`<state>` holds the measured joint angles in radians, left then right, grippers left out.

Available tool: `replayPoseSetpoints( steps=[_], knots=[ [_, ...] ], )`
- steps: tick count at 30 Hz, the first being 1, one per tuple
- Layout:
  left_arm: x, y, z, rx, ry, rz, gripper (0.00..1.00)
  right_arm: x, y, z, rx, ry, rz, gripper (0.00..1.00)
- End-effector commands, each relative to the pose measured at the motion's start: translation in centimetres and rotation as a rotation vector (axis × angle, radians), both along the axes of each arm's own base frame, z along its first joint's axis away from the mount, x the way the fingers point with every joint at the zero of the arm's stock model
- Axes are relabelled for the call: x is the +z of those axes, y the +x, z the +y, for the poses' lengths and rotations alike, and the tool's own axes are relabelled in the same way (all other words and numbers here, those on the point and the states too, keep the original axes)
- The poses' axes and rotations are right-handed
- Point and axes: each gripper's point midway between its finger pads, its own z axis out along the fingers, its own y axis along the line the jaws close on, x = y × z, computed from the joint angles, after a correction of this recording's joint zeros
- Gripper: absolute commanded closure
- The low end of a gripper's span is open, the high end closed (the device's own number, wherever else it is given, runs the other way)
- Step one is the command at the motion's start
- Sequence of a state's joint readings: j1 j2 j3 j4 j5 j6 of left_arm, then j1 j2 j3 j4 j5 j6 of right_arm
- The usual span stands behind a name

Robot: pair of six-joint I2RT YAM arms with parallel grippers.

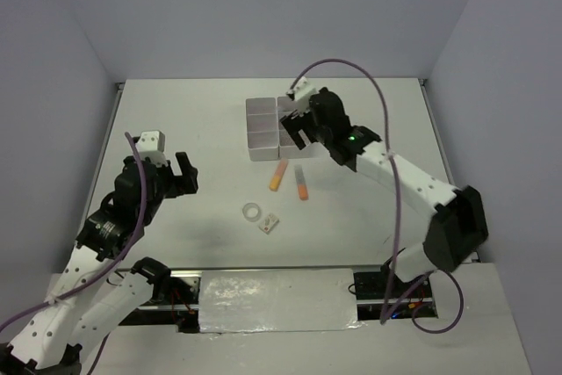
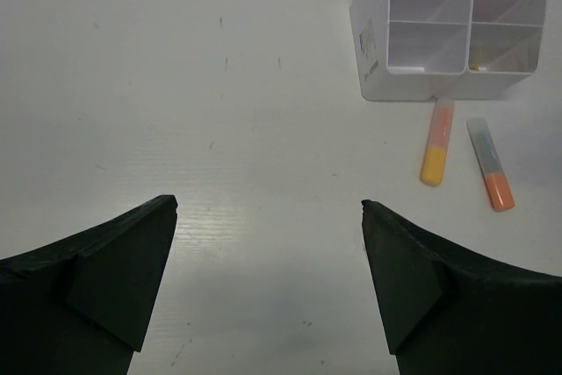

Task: Sort the stationery into containers
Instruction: Pick up the pen from the center of the board.

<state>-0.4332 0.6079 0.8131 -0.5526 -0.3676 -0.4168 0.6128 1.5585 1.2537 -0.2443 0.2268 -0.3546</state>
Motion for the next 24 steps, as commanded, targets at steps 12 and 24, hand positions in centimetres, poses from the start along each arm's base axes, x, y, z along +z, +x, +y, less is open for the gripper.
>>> replayPoseSetpoints(
  steps=[12,24],
  knots=[
    [-1.6,5.0,-16.0,-0.263,-0.060,0.158,0.01,8.0,-12.3,-7.6,-0.322,0.607,0.004,0.00],
    [-12.7,10.5,-25.1,-0.377,0.164,0.393,0.09,9.9,-17.3,-7.7,-0.141,0.677,-0.004,0.01]
  ],
)
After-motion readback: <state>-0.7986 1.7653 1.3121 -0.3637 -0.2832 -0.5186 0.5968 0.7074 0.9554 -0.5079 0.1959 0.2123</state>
